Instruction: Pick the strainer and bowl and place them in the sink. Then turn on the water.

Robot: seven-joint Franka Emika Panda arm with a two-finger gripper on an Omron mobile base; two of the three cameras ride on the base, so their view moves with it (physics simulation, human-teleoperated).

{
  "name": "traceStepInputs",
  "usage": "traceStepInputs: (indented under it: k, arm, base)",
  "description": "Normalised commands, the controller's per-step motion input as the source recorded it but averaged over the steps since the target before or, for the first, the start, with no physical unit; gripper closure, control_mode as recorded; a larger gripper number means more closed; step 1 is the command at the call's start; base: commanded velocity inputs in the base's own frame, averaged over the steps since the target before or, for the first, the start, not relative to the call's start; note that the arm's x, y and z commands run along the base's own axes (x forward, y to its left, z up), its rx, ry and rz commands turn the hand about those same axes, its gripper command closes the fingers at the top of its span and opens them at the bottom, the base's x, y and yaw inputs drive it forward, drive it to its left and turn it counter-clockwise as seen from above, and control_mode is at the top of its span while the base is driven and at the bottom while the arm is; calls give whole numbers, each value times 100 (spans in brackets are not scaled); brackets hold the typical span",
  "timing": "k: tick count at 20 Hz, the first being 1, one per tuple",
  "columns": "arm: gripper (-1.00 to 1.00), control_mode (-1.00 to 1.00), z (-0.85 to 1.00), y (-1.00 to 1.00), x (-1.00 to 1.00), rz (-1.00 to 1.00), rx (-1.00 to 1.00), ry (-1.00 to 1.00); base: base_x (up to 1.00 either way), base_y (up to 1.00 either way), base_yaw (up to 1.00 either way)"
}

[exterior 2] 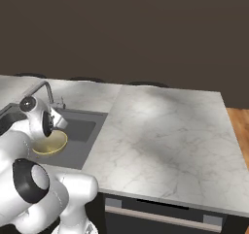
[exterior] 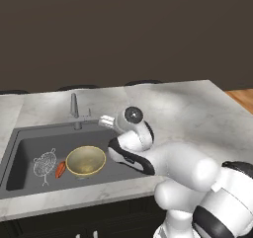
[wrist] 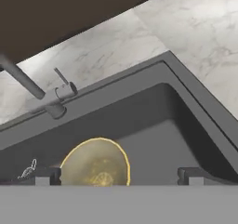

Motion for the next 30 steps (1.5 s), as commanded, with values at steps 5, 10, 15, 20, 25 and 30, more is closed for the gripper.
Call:
traceStepInputs:
  k: [5, 10, 15, 20, 25, 30]
  arm:
    - [-100, -100, 0, -17, -4, 18, -3, -35]
    - [-100, -100, 0, -3, 0, 20, -4, -33]
    - [-100, -100, 1, 0, 0, 15, -5, -33]
    - [-100, -100, 14, 2, -20, 5, -5, -25]
    - [-100, -100, 8, 0, -21, 0, -2, -9]
    - [-100, -100, 0, 0, -7, -1, 0, 0]
  base:
    - [0, 0, 0]
    - [0, 0, 0]
    - [0, 0, 0]
    - [0, 0, 0]
    - [0, 0, 0]
    - [0, 0, 0]
